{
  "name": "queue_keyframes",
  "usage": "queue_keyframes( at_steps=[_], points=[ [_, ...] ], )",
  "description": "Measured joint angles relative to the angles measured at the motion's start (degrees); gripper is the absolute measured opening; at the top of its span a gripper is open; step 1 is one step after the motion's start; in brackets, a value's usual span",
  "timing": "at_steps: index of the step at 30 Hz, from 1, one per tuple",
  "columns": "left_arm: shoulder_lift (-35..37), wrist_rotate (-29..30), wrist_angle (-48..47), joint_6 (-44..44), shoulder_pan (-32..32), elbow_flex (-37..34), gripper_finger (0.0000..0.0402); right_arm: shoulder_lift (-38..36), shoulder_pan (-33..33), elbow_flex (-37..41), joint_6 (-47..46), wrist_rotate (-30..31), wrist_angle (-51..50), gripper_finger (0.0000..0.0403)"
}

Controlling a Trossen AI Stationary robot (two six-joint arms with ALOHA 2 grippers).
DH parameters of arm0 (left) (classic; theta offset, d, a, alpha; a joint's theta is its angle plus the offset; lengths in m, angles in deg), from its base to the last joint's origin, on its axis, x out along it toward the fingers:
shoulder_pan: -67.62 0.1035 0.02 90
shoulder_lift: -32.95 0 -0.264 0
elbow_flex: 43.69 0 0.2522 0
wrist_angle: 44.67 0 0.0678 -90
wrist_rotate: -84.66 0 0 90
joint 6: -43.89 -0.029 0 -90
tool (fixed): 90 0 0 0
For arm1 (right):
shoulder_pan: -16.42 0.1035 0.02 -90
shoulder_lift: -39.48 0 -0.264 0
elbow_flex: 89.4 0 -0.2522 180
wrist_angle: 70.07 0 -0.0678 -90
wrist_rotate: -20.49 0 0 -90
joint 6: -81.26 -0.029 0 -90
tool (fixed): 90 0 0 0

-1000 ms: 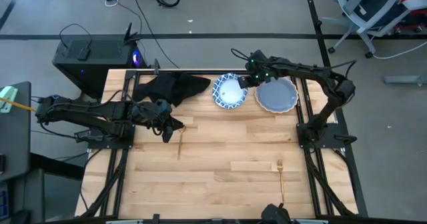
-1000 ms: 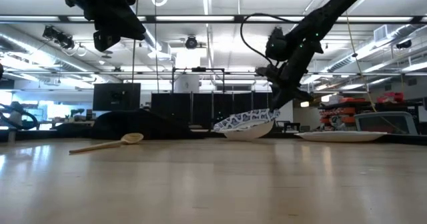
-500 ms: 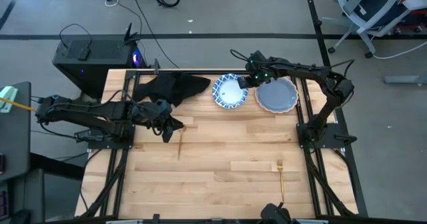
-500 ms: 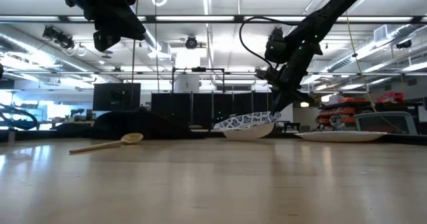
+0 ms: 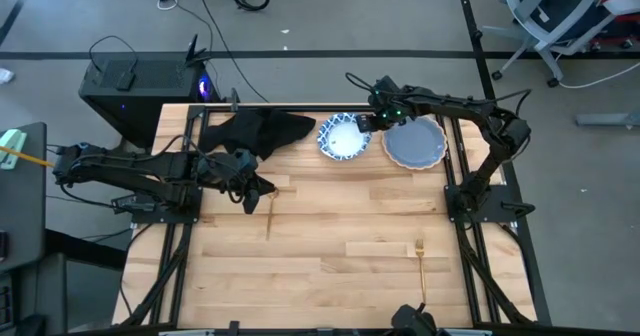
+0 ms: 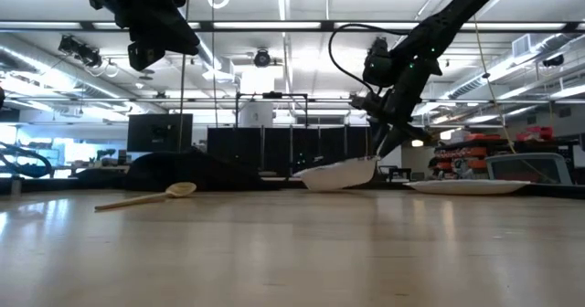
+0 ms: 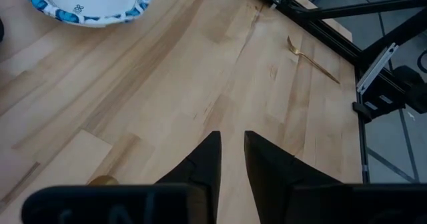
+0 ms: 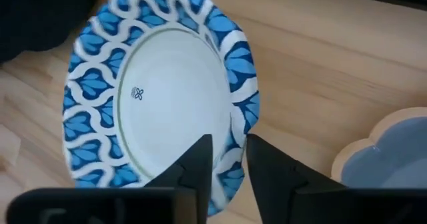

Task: Set table place
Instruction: Move the white bowl to the top of the table, then move the gray plate to the right of the golden spoon

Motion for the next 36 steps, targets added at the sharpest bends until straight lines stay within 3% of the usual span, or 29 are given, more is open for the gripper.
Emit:
queue_keyframes(
  at_steps=[8, 15, 27, 36],
  points=[
    [0.0, 0.0, 0.0, 0.0, 0.0, 0.0, 0.0074, -3.4, -2.8, 0.0, -0.2, 0.2, -2.1, 0.0128],
    [0.0, 0.0, 0.0, -1.0, 0.0, 0.0, 0.0071, -15.2, -6.1, 0.0, 4.4, 1.1, -5.3, 0.0126],
    [0.0, 0.0, 0.0, -1.1, 0.0, 0.0, 0.0073, -35.6, 5.2, 0.0, 18.5, 2.6, -23.2, 0.0124],
    [0.0, 0.0, 0.0, -1.0, 0.0, 0.0, 0.007, -32.6, 14.1, 0.0, 9.2, 10.1, -37.5, 0.0124]
  ],
)
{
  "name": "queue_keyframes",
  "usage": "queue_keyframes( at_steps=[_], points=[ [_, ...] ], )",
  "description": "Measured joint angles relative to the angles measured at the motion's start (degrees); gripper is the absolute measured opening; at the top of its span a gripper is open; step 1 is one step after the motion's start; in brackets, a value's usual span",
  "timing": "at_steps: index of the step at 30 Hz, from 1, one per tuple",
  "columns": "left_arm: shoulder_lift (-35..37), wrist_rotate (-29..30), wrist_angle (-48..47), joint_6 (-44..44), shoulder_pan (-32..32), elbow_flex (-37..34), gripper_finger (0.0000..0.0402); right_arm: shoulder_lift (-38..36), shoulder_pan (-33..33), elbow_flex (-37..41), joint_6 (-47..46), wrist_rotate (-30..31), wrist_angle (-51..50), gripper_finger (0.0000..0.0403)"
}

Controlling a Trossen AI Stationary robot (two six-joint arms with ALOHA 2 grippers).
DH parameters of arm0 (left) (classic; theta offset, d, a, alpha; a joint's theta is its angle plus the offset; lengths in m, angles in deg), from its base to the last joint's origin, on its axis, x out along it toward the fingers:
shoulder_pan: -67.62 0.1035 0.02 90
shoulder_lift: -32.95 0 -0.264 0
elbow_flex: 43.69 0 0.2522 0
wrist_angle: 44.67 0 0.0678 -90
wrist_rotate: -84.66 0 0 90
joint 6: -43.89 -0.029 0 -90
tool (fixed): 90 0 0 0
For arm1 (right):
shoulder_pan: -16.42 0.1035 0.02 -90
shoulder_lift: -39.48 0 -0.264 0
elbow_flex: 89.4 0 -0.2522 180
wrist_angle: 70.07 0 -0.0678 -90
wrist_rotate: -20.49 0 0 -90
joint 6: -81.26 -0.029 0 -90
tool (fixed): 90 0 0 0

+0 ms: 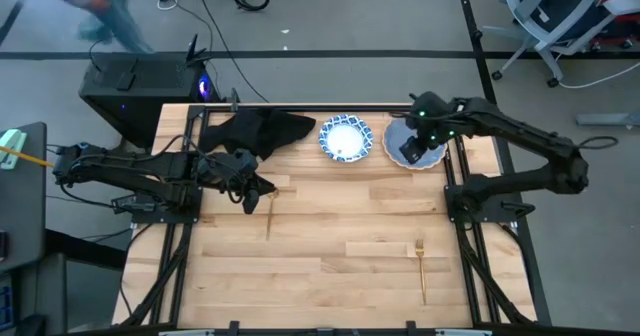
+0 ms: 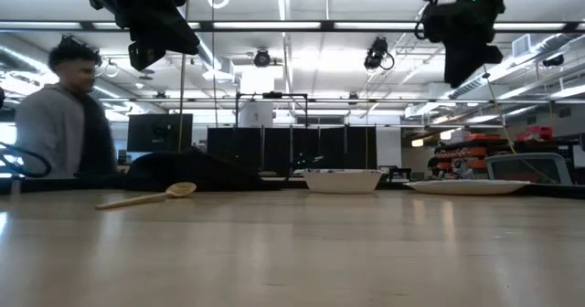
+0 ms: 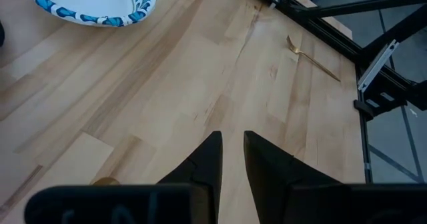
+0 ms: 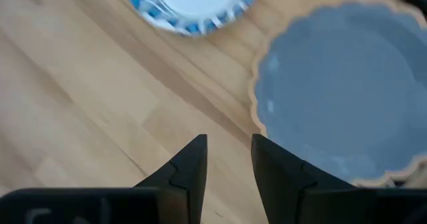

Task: Set table place
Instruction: Move the gray plate to the right of the golden spoon

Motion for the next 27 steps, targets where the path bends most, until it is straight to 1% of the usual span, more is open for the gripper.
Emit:
queue_keyframes(
  at_steps=[5, 10, 13, 17, 22, 27],
  points=[
    [0.0, 0.0, 0.5, 0.0, 0.0, 0.0, 0.0069, 6.7, 0.5, 0.0, -0.5, 0.4, -0.6, 0.0124],
    [0.0, 0.0, 1.5, 0.0, 0.0, 0.0, 0.0067, 14.5, 0.4, 0.0, 2.8, 0.6, -0.6, 0.0124],
    [0.0, 0.0, 1.5, 0.0, 0.0, 0.0, 0.0068, 18.6, 0.3, 0.1, 3.1, 1.9, -0.1, 0.0124],
    [0.0, 0.0, 1.5, -0.1, 0.0, 0.0, 0.0071, 23.1, 0.3, 0.1, 4.1, 2.2, 0.8, 0.0124],
    [0.0, 0.0, 1.5, -0.1, 0.0, 0.0, 0.0067, 26.6, 0.2, 2.4, 6.3, 2.3, 5.6, 0.0124],
    [0.0, 0.0, 1.5, -0.1, 0.0, 0.0, 0.0071, 27.2, -1.1, 7.0, 5.8, 2.6, 9.5, 0.0124]
  ],
)
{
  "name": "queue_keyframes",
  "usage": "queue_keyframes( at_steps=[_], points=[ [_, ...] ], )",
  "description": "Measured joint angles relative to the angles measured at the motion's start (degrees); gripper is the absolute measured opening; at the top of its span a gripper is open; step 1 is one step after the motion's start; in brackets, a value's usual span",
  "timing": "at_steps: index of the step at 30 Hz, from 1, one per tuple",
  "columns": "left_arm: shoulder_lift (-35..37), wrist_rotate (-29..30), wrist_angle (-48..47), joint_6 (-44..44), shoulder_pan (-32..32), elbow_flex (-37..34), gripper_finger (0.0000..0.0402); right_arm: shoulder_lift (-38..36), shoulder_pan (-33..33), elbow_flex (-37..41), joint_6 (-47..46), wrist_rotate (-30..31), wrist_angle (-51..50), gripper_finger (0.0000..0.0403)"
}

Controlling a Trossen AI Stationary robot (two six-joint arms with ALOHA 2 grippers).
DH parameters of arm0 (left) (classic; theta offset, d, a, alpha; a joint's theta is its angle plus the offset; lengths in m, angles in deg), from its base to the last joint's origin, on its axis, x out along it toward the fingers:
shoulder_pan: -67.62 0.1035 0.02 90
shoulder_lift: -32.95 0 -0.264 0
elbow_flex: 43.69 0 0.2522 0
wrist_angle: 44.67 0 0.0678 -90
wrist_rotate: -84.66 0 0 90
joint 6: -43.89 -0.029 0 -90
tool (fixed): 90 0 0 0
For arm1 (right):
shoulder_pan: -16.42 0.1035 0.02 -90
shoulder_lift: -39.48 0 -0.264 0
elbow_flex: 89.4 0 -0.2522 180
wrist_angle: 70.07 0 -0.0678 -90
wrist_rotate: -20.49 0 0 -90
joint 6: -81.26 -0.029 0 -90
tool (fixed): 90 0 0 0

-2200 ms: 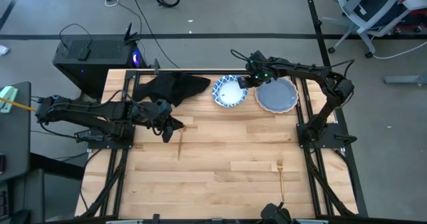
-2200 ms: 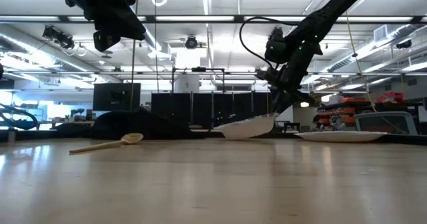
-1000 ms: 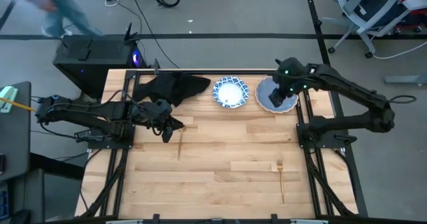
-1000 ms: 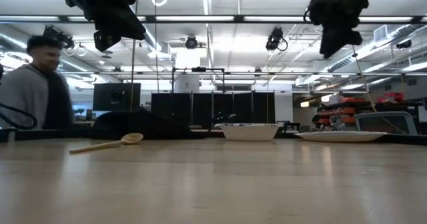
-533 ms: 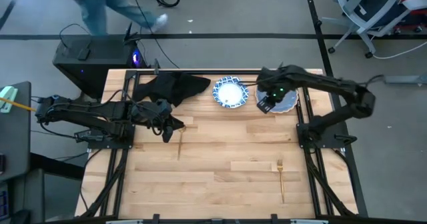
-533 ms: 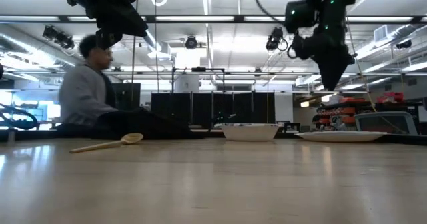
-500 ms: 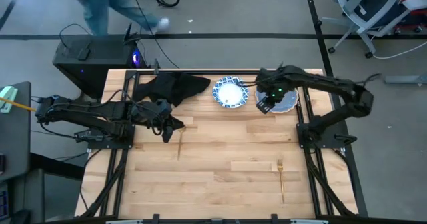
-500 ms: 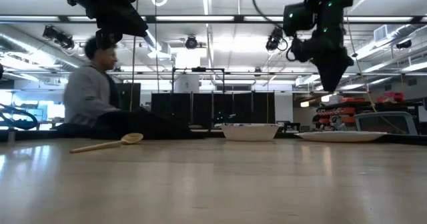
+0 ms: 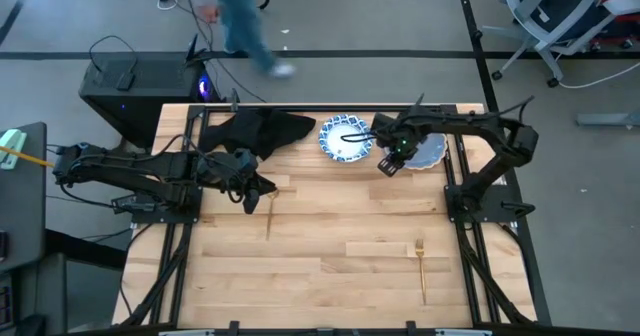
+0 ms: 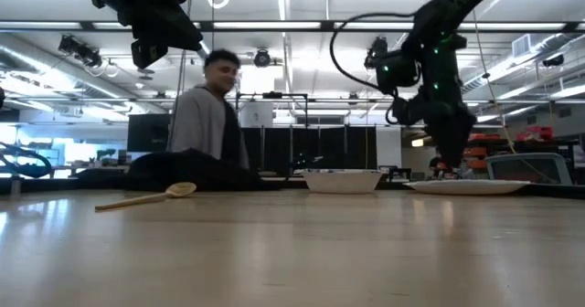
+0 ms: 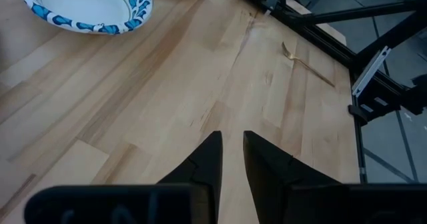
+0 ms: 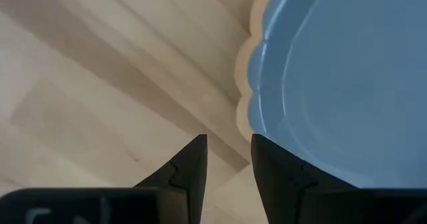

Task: Set table place
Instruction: Move the gray plate to the right of the golden spoon

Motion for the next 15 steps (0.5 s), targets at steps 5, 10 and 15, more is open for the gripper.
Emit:
queue_keyframes(
  at_steps=[5, 10, 15],
  points=[
    [0.0, 0.0, 0.0, 0.0, 0.0, 0.0, 0.0067, 0.0, -0.3, 5.3, 1.9, 0.0, 5.3, 0.0124],
    [0.0, 0.0, 0.0, 0.0, 0.0, 0.0, 0.0069, 0.0, -0.2, 6.6, 1.9, 3.9, 8.5, 0.0124],
    [0.0, 0.0, 0.0, 0.1, 0.0, 0.0, 0.007, 0.0, -0.1, 6.7, 2.4, 7.1, 8.5, 0.0124]
  ],
)
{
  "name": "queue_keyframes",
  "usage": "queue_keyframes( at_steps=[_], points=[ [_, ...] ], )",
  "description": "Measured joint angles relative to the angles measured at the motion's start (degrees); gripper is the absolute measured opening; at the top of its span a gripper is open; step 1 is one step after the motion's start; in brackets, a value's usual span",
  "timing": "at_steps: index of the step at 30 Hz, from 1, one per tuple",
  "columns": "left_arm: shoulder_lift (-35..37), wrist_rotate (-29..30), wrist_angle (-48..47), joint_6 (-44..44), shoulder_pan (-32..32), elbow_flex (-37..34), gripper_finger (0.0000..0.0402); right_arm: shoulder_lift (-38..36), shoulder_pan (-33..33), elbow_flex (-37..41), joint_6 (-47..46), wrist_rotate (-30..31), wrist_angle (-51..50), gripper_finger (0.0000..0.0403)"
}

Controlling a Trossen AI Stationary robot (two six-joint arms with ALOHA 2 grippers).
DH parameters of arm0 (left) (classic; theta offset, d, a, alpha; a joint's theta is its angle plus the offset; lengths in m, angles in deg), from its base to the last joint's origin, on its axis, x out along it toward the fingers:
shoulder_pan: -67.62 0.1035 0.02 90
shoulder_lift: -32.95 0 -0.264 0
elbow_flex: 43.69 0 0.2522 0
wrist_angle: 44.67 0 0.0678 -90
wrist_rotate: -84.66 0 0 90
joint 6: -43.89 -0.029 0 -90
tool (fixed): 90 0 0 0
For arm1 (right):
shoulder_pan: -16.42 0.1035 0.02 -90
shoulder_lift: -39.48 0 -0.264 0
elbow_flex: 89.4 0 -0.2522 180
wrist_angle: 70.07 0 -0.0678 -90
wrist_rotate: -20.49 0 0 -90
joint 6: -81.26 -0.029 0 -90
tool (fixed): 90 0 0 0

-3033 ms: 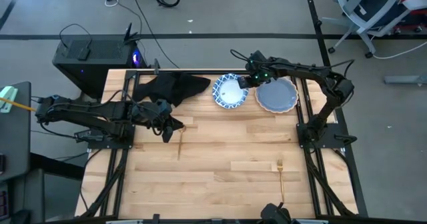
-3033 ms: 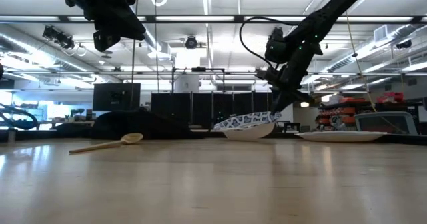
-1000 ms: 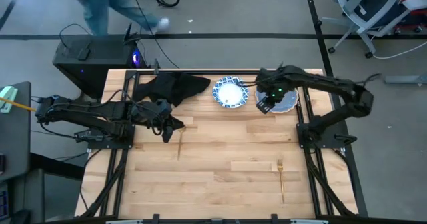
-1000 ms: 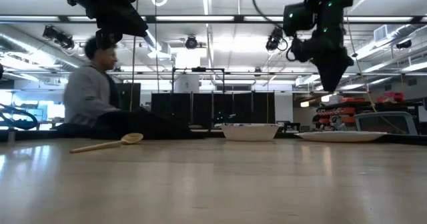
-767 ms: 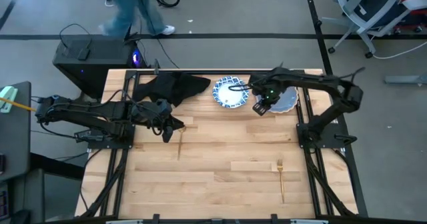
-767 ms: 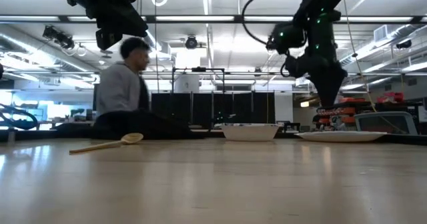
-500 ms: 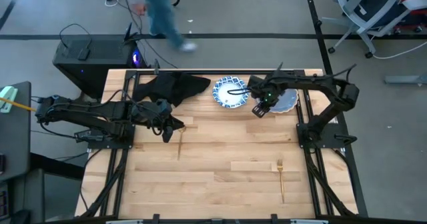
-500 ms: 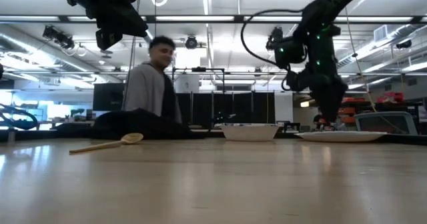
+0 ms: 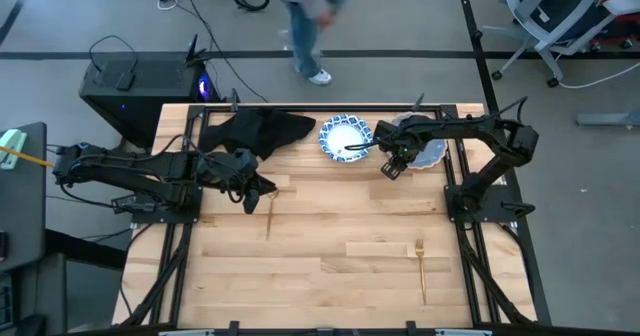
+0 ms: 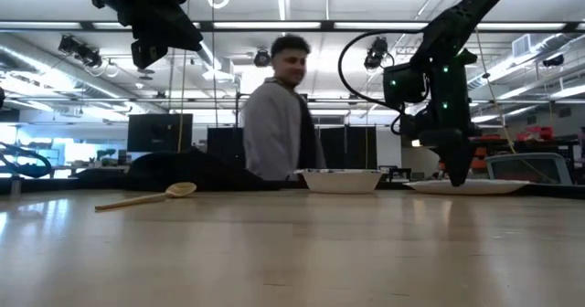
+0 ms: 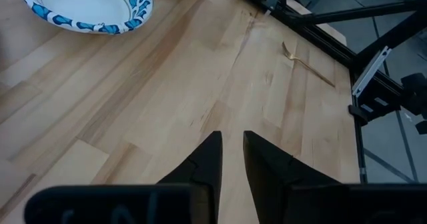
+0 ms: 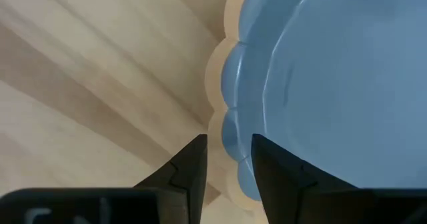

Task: Set table place
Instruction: Move the gray plate to the right of the golden spoon

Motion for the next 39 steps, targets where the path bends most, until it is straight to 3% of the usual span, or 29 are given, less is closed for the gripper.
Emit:
queue_keyframes(
  at_steps=[17, 29, 39],
  points=[
    [0.0, 0.0, 0.0, 0.3, 0.0, 0.0, 0.0067, 2.9, -0.1, 0.0, 2.1, 3.2, 2.9, 0.0117],
    [0.0, 0.0, 0.0, 0.4, 0.0, 0.0, 0.0067, 2.9, 0.0, 0.0, 2.1, 3.6, 4.3, 0.0012],
    [0.0, 0.0, 0.0, 0.4, 0.0, 0.0, 0.0068, 2.8, 0.4, 0.0, 1.9, 3.6, 4.4, 0.0004]
  ],
)
